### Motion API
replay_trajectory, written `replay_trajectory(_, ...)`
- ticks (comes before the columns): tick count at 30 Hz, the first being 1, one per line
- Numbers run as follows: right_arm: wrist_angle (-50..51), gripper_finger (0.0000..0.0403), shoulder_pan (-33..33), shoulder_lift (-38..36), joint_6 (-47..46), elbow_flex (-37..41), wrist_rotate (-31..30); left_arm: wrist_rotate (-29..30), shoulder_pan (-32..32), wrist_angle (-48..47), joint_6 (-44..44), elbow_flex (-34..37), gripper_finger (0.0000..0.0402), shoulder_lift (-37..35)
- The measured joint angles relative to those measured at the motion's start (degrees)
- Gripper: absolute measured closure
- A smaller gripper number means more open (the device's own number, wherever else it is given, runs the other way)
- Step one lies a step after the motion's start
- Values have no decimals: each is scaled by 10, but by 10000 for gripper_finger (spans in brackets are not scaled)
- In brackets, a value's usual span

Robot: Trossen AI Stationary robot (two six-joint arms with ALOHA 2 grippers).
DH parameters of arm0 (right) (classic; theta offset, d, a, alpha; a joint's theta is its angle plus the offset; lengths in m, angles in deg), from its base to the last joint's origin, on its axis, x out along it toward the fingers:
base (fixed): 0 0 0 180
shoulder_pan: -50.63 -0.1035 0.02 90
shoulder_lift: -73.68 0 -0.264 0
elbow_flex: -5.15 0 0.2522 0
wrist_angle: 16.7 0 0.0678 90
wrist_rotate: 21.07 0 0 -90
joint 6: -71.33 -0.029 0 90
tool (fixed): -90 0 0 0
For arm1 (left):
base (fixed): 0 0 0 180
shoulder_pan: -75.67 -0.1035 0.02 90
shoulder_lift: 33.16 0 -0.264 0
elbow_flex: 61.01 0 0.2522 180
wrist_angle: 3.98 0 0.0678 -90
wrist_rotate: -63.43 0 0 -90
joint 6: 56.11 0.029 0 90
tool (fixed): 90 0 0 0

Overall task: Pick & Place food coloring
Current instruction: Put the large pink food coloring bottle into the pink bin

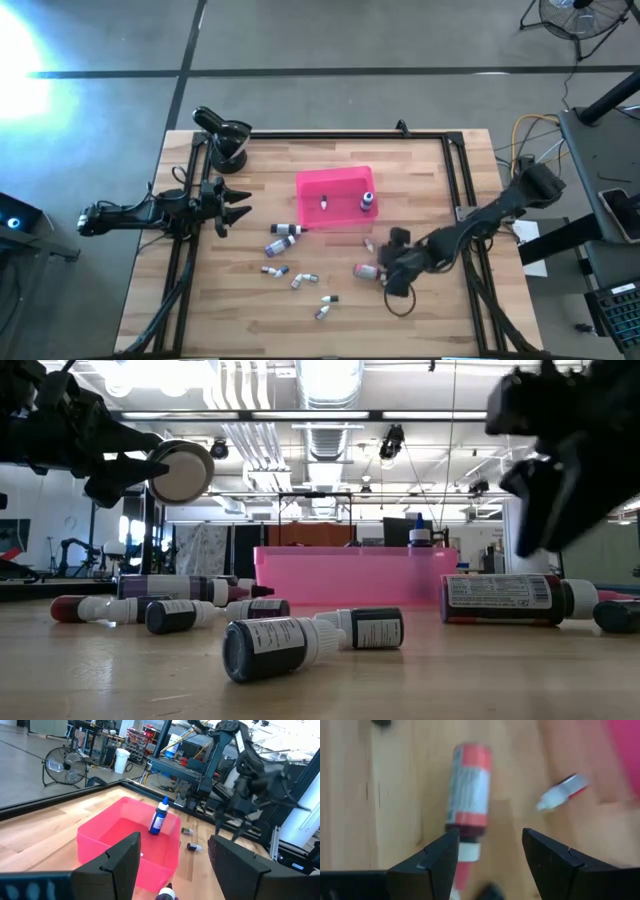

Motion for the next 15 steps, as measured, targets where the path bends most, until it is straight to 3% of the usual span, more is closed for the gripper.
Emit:
replay_trajectory(6, -1, 191, -30, 58, -70, -8, 0, 0, 0, 0, -2, 0, 193, 0)
replay_trajectory(15, -4, 191, -49, 103, -70, -37, -9, 0, 0, 0, -14, 0, 193, 1)
